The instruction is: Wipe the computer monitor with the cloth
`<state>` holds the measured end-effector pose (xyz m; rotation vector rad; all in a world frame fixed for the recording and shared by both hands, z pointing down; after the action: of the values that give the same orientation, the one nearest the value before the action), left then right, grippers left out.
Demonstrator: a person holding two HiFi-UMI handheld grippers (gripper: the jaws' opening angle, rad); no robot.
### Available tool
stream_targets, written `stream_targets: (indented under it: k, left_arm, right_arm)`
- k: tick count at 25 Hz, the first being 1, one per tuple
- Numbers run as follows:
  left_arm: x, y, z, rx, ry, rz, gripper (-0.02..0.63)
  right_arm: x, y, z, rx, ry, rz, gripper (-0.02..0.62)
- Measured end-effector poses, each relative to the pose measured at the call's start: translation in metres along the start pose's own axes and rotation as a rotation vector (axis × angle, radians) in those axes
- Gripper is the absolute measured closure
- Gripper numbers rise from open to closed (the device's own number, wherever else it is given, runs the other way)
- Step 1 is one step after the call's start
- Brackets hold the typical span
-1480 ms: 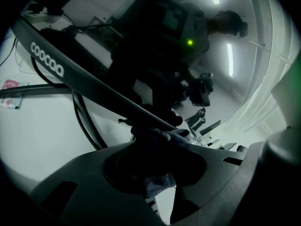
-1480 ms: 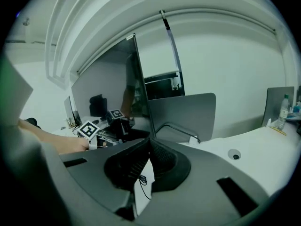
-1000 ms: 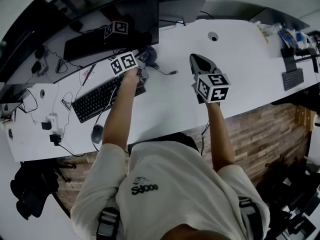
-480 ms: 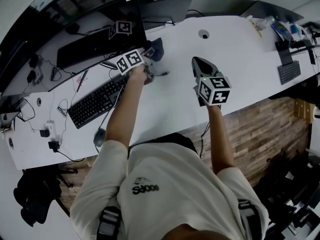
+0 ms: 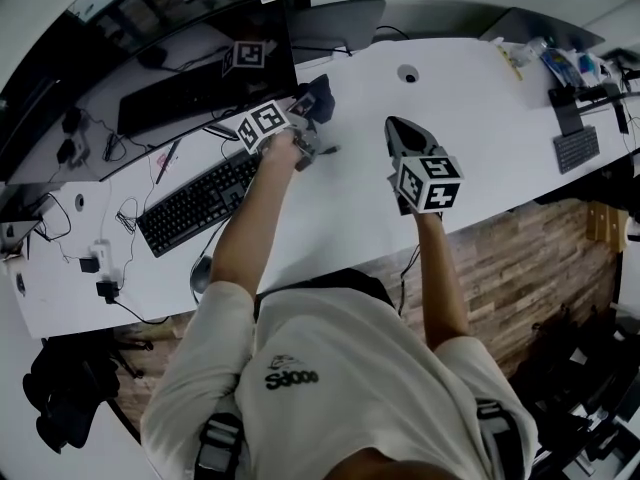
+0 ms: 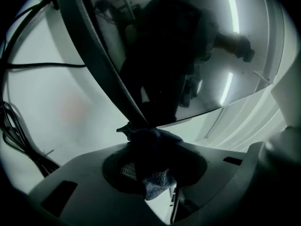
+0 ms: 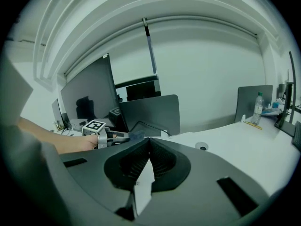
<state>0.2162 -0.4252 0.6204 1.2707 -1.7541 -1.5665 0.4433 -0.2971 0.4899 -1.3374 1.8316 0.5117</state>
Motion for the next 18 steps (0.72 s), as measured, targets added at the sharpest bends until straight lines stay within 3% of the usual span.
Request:
stream_targets:
  k: [3, 5, 11, 18]
  left_arm:
    - [0.007, -0.023, 0.002, -0.178, -0.076, 0.04, 0.471]
    - [0.015, -0.046, 0.004, -0.249, -0.133, 0.018, 0.471]
    - [0.03, -0.124, 0.026, -0.341, -0.196, -0.083, 0.471]
    - [0.037, -0.199, 0.055, -0.367, -0.161, -0.201, 0.471]
  right_arm:
    - [0.0, 0.003, 0.003, -0.004, 0.003, 0.002, 0.589]
    - [-0.001, 0.004, 0.006, -0.009, 0.002, -0.002, 0.589]
    - [0.007, 0.014, 0.021, -0.024, -0.026, -0.003, 0.589]
    - [0.034, 0.044, 0.04, -0.01, -0.094, 0.024, 0.589]
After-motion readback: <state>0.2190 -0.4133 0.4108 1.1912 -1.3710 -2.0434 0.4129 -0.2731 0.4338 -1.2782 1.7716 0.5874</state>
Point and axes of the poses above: the fingertips, and each gripper's own axes: z backward along the fingers, y to its left, x out of its top, the point moved 8 cm from there along z, backward along the fingers, and after that the axes turned 14 degrees about y, right-handed, at the moved point
